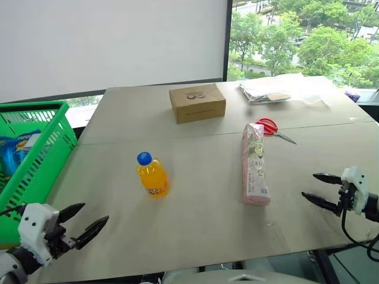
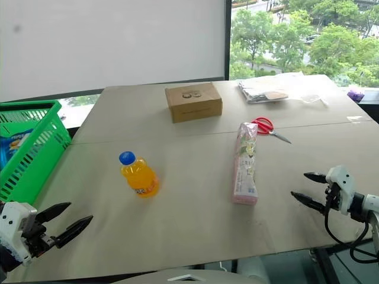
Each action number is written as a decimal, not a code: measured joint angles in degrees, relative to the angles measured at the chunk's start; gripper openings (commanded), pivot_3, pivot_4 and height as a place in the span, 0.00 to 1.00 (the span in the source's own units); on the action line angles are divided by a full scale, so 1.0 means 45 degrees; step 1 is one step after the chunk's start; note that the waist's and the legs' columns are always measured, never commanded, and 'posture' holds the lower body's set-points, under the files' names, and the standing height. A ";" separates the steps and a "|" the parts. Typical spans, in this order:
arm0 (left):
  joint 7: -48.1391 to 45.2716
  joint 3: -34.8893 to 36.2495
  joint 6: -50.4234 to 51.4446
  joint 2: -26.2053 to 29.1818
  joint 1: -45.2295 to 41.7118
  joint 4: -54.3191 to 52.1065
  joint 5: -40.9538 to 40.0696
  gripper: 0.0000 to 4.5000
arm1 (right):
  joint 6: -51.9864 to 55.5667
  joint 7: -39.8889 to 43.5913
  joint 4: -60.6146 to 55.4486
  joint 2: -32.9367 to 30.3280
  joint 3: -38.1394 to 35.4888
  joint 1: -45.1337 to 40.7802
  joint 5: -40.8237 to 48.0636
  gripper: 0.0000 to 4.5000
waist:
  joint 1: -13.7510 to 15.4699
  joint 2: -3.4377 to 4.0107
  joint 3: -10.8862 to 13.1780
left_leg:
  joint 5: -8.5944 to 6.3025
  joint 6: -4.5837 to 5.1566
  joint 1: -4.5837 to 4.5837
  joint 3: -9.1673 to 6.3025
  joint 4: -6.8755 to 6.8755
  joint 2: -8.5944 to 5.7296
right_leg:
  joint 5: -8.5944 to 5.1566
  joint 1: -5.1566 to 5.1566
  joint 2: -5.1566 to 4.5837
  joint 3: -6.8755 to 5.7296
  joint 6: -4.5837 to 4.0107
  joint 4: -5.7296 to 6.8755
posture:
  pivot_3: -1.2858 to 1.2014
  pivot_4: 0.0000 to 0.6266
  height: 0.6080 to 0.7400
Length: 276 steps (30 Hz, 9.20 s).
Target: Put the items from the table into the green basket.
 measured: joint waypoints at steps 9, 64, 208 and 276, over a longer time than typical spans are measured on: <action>0.0823 -0.0772 -0.0333 0.0055 -0.0316 -0.0119 0.0643 0.98 | -0.0233 -0.0296 -0.0163 0.0362 -0.0104 0.0073 -0.0017 1.00 | 0.0071 0.0001 0.0007 | -0.0001 -0.0001 0.0000 0.0000 -0.0005 0.0001 | 0.0000 0.0000 0.0000 0.0000 0.0001 -0.0005 | 0.56 0.00 1.00; 0.2015 -0.6365 -0.0271 -0.1277 -0.5294 0.1046 0.0124 0.98 | 0.7652 -0.0269 -0.9436 -0.0163 -0.0483 -0.1311 0.6546 1.00 | -0.0044 0.0014 0.0092 | -0.0047 0.0035 -0.0087 0.0005 -0.0017 0.0046 | 0.0012 -0.0051 -0.0008 -0.0062 0.0008 -0.0125 | 0.51 0.00 1.00; 0.4960 -0.5246 0.8111 -0.2657 -1.1874 -0.1382 -1.0615 0.94 | 1.3204 -0.6118 -1.2163 0.5254 0.3185 -0.4725 0.5446 0.25 | -0.0714 -0.0058 -0.0090 | -0.0040 -0.0105 -0.0177 0.0084 0.0034 0.0178 | 0.0145 -0.0239 0.0219 0.0039 -0.0083 0.0002 | 0.52 0.00 1.00; 0.8037 -0.2968 0.4352 0.1731 -1.5834 0.1608 0.2164 0.99 | 1.0330 -0.3354 -0.9544 0.2130 0.2392 -0.7093 0.5958 1.00 | 0.1162 -0.0360 -0.0015 | -0.0050 -0.0117 -0.0480 0.0071 0.0064 0.0177 | 0.0200 -0.0491 0.0118 -0.0032 -0.0131 -0.0011 | 0.57 0.00 1.00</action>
